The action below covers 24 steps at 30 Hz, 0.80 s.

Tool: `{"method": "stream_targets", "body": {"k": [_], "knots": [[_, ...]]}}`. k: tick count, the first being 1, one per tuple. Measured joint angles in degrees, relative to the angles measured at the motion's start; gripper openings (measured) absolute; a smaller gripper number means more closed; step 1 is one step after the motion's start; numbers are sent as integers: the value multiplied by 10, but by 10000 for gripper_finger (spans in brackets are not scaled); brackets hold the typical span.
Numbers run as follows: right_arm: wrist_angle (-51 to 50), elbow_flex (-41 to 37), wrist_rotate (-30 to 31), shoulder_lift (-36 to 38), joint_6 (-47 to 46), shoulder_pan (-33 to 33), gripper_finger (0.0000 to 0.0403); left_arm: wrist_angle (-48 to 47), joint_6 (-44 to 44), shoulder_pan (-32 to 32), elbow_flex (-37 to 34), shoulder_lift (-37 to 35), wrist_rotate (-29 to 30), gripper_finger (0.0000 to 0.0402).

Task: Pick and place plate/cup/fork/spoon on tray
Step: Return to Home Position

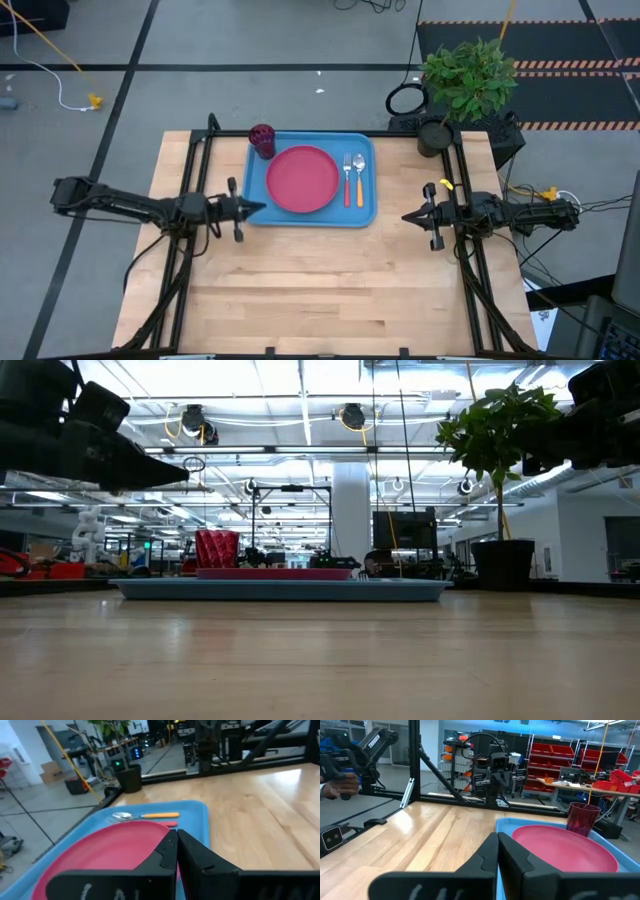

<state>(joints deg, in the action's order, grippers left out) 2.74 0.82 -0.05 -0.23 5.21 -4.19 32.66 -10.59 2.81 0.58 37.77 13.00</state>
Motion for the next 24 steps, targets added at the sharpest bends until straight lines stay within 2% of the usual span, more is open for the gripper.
{"method": "stream_targets", "body": {"k": [17, 22, 24], "knots": [[0, 0, 0, 0, 0, 0, 0, -145, -20, -18, 0, -185, -23, 13], [0, 0, 0, 0, 0, 0, 0, -156, -24, -26, 0, -241, -70, 5], [0, 0, 0, 0, 0, 0, 0, -176, -34, -34, 0, -260, -68, 11]]}}
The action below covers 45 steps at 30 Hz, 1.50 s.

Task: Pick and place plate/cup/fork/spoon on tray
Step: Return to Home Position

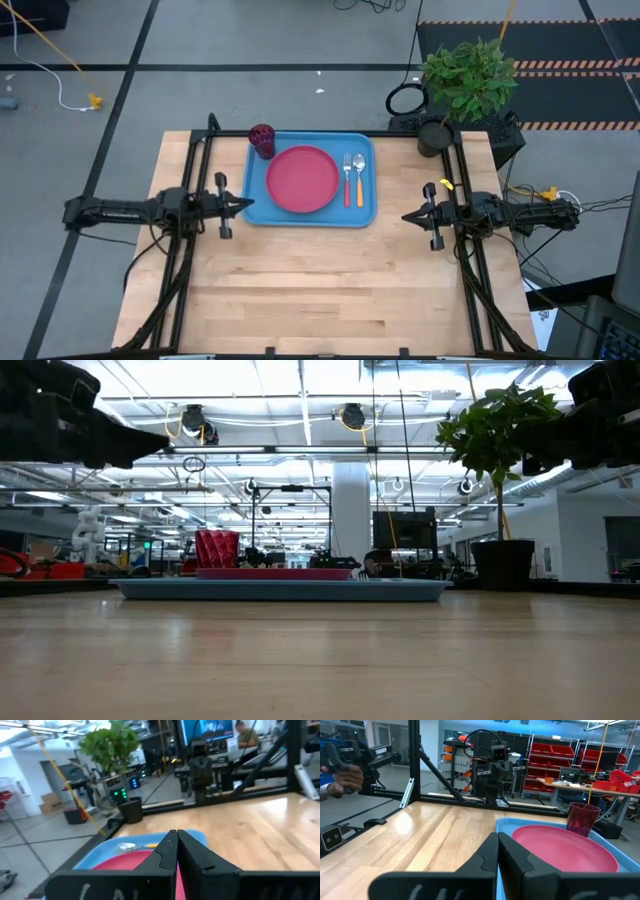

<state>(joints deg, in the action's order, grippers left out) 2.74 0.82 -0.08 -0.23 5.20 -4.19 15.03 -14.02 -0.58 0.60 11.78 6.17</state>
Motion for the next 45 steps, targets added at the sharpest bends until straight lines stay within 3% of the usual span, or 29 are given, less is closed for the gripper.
{"method": "stream_targets", "body": {"k": [14, 21, 32, 45], "knots": [[0, 0, 0, 0, 0, 0, 0, -77, -5, -72, 0, -103, -22, 14], [0, 0, 0, 0, 0, 0, 0, -135, 27, -92, 0, -116, -35, 5], [0, 0, 0, 0, 0, 0, 0, -145, 111, -68, 1, -114, -77, 8], [0, 0, 0, 0, 0, 0, 0, -145, 64, -4, 0, -100, -62, 4]]}}
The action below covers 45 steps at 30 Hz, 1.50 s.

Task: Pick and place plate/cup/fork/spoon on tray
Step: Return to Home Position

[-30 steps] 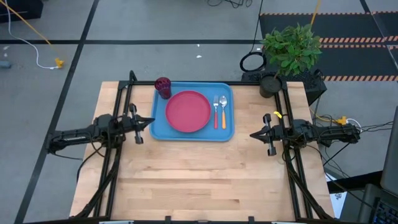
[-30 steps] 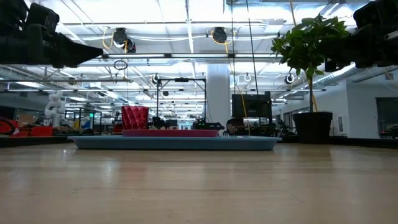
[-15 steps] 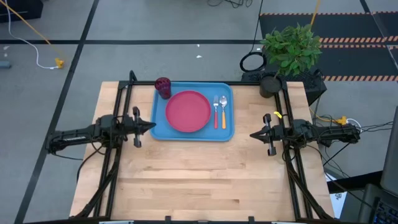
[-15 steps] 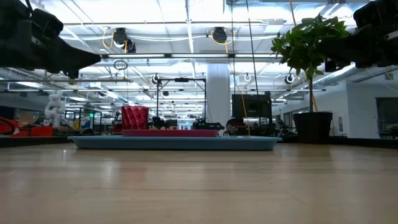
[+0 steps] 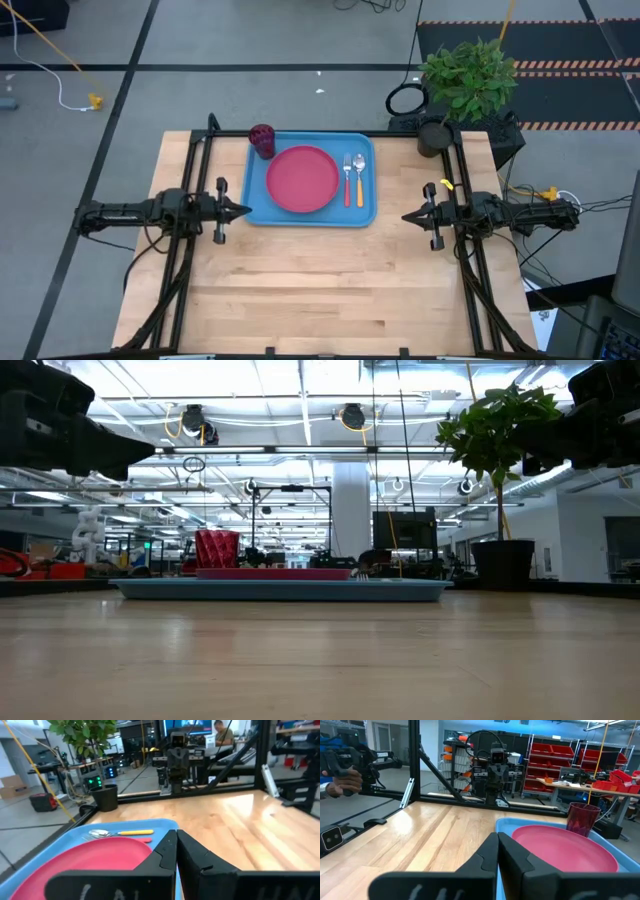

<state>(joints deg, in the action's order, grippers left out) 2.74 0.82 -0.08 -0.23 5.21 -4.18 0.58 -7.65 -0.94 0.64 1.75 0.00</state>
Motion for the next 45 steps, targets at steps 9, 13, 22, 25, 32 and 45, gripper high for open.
{"method": "stream_targets", "body": {"k": [9, 13, 22, 25, 32, 45], "knots": [[0, 0, 0, 0, 0, 0, 0, 0, -14, -6, 0, 6, 3, 12], [0, 0, 0, 0, 0, 0, 0, 0, -12, -6, 0, 6, 4, 5], [0, 0, 0, 0, 0, 0, 0, 1, -12, -6, 0, 6, 4, 24], [0, 0, 0, 0, 0, 0, 0, 1, -12, -6, 0, 6, 5, 30], [0, 0, 0, 0, 0, 0, 0, 1, -11, -6, 0, 6, 4, 32], [0, 0, 0, 0, 0, 0, 0, 1, -11, -6, 0, 6, 5, 33]]}}
